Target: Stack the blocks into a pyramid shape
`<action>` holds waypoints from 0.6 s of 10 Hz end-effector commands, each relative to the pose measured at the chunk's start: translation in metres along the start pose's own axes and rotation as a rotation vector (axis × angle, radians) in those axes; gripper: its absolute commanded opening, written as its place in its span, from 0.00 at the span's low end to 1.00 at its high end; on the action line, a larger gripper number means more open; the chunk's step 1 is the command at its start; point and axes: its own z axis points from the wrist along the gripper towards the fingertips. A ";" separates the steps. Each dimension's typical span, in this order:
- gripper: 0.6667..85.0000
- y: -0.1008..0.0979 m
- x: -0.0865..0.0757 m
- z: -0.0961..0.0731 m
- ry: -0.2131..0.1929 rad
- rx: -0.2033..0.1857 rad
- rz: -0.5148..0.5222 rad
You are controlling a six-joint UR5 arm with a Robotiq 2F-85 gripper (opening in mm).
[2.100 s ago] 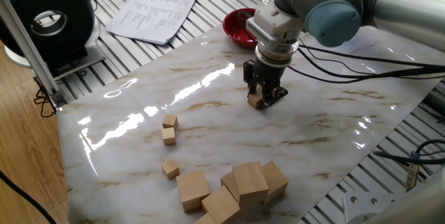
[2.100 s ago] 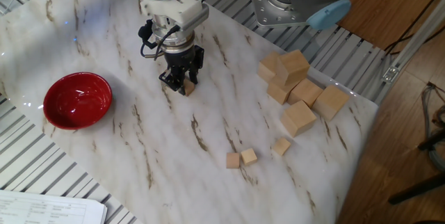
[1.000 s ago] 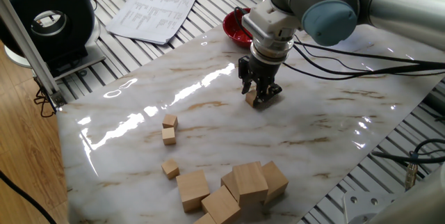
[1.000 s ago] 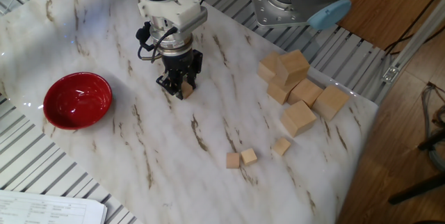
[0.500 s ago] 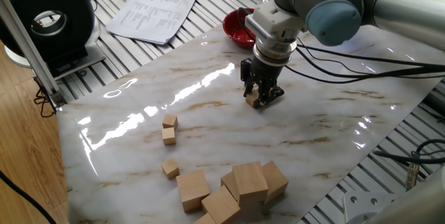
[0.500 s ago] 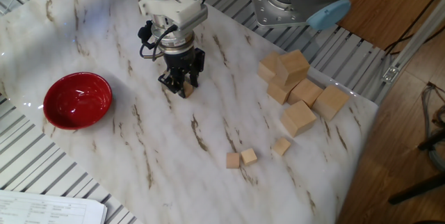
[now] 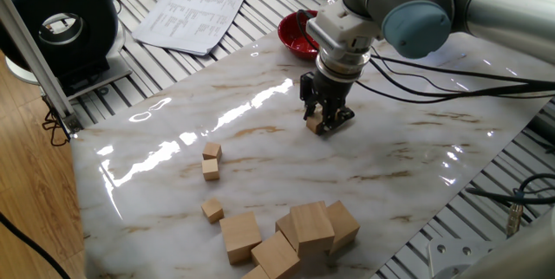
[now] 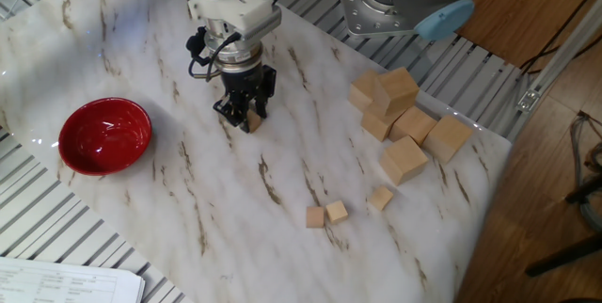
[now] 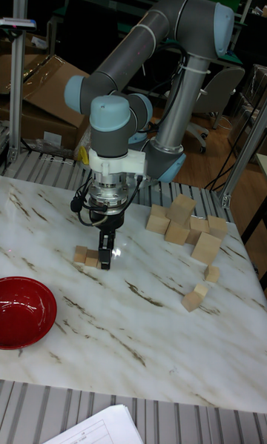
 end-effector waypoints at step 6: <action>0.62 -0.004 0.000 -0.003 -0.002 0.013 -0.010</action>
